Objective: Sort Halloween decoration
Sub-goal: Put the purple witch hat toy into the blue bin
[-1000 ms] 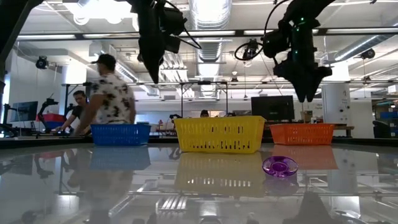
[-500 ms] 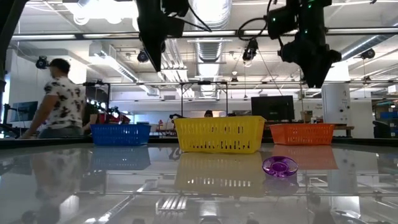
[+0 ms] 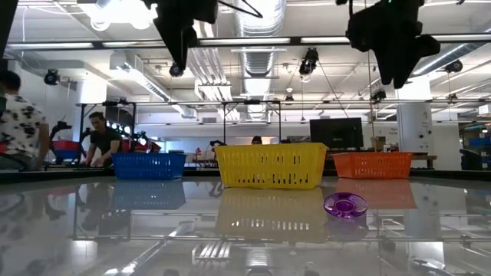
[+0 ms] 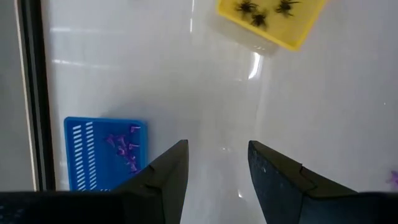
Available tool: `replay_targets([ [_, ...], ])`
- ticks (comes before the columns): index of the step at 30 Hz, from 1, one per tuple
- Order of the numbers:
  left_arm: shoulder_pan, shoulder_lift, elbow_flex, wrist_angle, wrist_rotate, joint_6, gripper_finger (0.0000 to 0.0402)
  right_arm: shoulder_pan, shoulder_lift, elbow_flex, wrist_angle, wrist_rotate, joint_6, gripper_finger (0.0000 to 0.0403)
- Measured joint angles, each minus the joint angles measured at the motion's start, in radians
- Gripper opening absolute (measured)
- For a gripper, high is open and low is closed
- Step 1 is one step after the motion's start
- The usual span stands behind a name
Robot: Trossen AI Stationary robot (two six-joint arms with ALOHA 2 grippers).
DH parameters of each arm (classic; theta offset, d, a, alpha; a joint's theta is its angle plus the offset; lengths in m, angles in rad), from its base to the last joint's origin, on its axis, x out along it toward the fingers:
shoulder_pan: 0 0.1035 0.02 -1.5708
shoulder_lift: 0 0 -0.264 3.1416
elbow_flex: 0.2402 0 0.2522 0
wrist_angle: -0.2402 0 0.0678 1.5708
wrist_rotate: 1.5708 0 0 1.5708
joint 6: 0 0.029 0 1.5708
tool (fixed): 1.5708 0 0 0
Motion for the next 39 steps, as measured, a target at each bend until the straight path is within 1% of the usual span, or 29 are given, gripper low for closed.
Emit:
replay_targets([
  [5,-0.05,-0.032,0.0,0.002,0.0,0.005,0.0149,0.13,0.034,0.0,0.027,0.002,0.108,0.0153],
  [8,-0.091,-0.041,0.0,0.015,0.001,0.006,0.0149,0.181,0.05,0.0,0.028,0.009,0.189,0.0154],
  [12,-0.145,-0.042,0.0,0.026,0.033,0.026,0.0149,0.233,0.062,0.0,0.029,0.009,0.277,0.0158],
  [15,-0.17,-0.042,0.0,0.026,0.037,0.053,0.0149,0.259,0.065,0.004,0.03,0.009,0.312,0.016],
  [20,-0.172,-0.032,0.0,0.024,0.035,0.079,0.0149,0.273,0.065,0.006,0.036,0.009,0.355,0.0157],
  [24,-0.166,-0.015,0.0,0.036,-0.027,0.063,0.0149,0.275,0.065,0.006,0.045,0.009,0.371,0.0159],
  [26,-0.166,-0.004,0.0,0.03,-0.025,0.052,0.0149,0.275,0.065,0.006,0.044,0.009,0.372,0.016],
  [28,-0.165,0.008,0.0,0.039,0.007,0.069,0.0149,0.275,0.065,0.006,0.045,0.009,0.371,0.0158],
  [30,-0.168,0.019,0.0,0.069,0.063,0.082,0.0149,0.275,0.065,0.006,0.046,0.01,0.372,0.0156],
  [35,-0.174,0.038,0.0,0.148,0.27,0.083,0.0157,0.274,0.065,0.006,0.047,0.011,0.373,0.0156],
  [36,-0.177,0.042,0.0,0.17,0.288,0.083,0.0161,0.274,0.065,0.006,0.047,0.014,0.372,0.0157],
  [39,-0.195,0.057,0.0,0.243,0.289,0.092,0.0175,0.274,0.065,0.006,0.047,0.039,0.372,0.016],
])
